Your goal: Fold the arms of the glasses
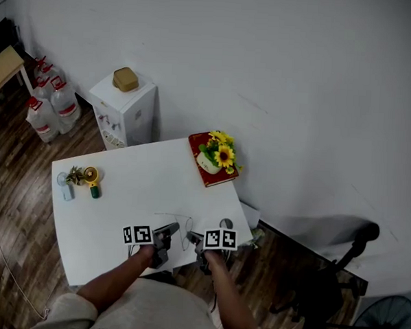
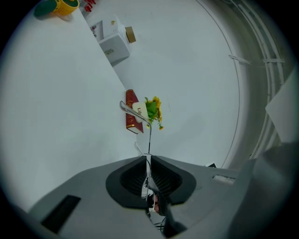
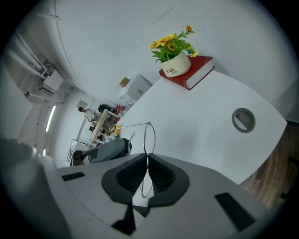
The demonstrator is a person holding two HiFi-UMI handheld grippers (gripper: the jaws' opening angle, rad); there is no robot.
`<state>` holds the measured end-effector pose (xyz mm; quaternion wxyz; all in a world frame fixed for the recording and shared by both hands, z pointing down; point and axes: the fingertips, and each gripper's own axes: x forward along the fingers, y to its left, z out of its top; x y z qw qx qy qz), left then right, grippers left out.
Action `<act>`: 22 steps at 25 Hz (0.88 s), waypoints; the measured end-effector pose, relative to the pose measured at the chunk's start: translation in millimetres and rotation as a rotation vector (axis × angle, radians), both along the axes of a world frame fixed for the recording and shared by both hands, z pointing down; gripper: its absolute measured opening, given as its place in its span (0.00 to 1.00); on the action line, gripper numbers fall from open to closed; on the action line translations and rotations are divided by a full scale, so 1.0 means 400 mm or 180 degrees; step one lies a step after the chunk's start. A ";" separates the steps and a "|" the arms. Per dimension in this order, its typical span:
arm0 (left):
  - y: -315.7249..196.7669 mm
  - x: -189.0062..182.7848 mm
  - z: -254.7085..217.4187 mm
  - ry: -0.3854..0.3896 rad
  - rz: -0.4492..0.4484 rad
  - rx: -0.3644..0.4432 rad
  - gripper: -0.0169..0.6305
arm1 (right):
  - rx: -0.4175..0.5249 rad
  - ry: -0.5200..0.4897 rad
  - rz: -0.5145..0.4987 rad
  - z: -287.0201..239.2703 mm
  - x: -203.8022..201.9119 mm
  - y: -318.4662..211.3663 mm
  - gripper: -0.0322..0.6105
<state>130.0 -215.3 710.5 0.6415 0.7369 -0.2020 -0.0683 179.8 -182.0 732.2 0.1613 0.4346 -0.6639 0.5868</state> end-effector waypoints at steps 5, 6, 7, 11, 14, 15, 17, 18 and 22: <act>0.000 0.029 -0.002 -0.0038 0.0083 0.0019 0.06 | 0.0026 -0.0023 -0.0048 -0.010 -0.010 0.003 0.08; 0.000 0.033 -0.003 -0.0040 0.0097 0.0023 0.06 | 0.0029 -0.0030 -0.0055 -0.012 -0.012 0.003 0.08; 0.000 0.037 -0.004 -0.0042 0.0109 0.0028 0.05 | 0.0029 -0.0036 -0.0059 -0.014 -0.014 0.004 0.08; 0.000 0.048 -0.004 -0.0067 0.0166 0.0060 0.05 | 0.0052 -0.0041 -0.0095 -0.021 -0.020 0.004 0.08; 0.003 0.058 -0.004 -0.0079 0.0206 0.0070 0.05 | 0.0064 -0.0037 -0.0120 -0.024 -0.021 0.005 0.08; 0.006 0.062 -0.005 -0.0080 0.0226 0.0069 0.05 | 0.0063 -0.0038 -0.0118 -0.025 -0.020 0.006 0.08; 0.018 0.071 -0.005 -0.0087 0.0301 0.0089 0.05 | 0.0071 -0.0040 -0.0108 -0.026 -0.018 0.009 0.08; 0.023 0.074 -0.006 -0.0097 0.0339 0.0120 0.05 | 0.0076 -0.0040 -0.0102 -0.026 -0.017 0.011 0.08; 0.029 0.075 -0.016 -0.0089 0.0375 0.0219 0.06 | 0.0103 -0.0033 -0.0067 -0.027 -0.003 0.010 0.08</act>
